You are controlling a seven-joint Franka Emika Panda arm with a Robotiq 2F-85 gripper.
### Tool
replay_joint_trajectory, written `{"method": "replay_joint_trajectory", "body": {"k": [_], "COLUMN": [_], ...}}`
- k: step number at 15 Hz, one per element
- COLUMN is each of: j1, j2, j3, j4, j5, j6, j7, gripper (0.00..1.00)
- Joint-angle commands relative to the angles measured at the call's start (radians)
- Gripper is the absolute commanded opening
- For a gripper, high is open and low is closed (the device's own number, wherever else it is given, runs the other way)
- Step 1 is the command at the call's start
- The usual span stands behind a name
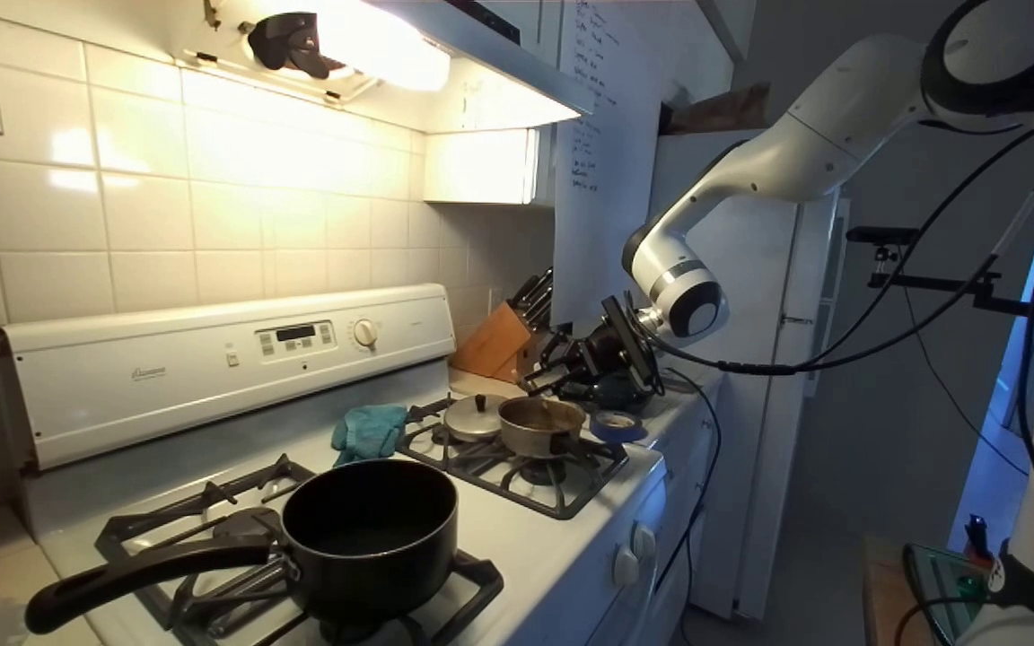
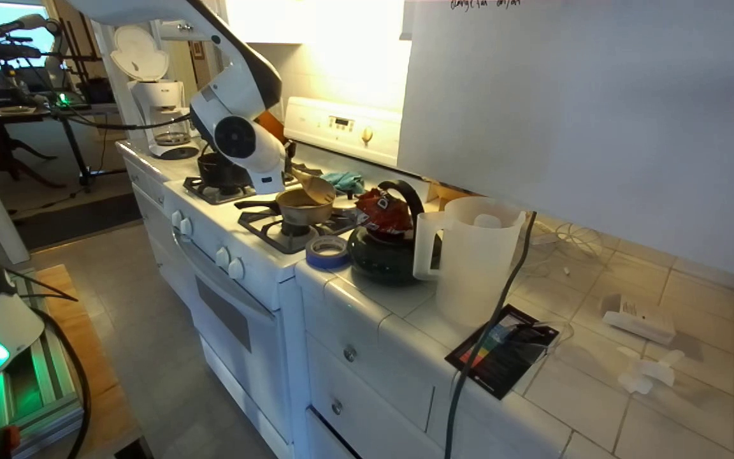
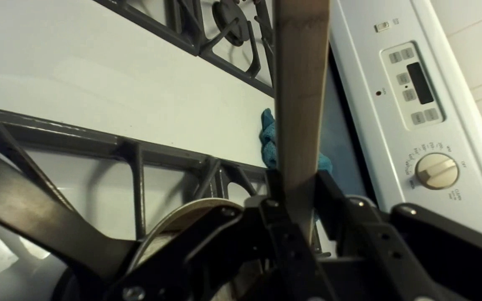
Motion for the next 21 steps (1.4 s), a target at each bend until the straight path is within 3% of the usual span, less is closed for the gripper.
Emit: {"method": "replay_joint_trajectory", "body": {"k": [1, 5, 13, 15, 21], "j1": [-0.021, -0.017, 0.01, -0.002, -0.032], "j2": [0.1, 0.12, -0.048, -0.063, 0.004], "j3": [-0.004, 0.006, 0.016, 0.016, 0.006], "j4": [0.125, 0.171, 0.019, -0.012, -0.024], "j5": [-0.049, -0.075, -0.028, -0.023, -0.007], "j6": [-0.092, -0.185, -0.125, -0.165, -0.28], "j7": [-0.013, 0.002, 0.017, 0.038, 0.074], "gripper": [0.06, 0.06, 0.06, 0.06, 0.06]}}
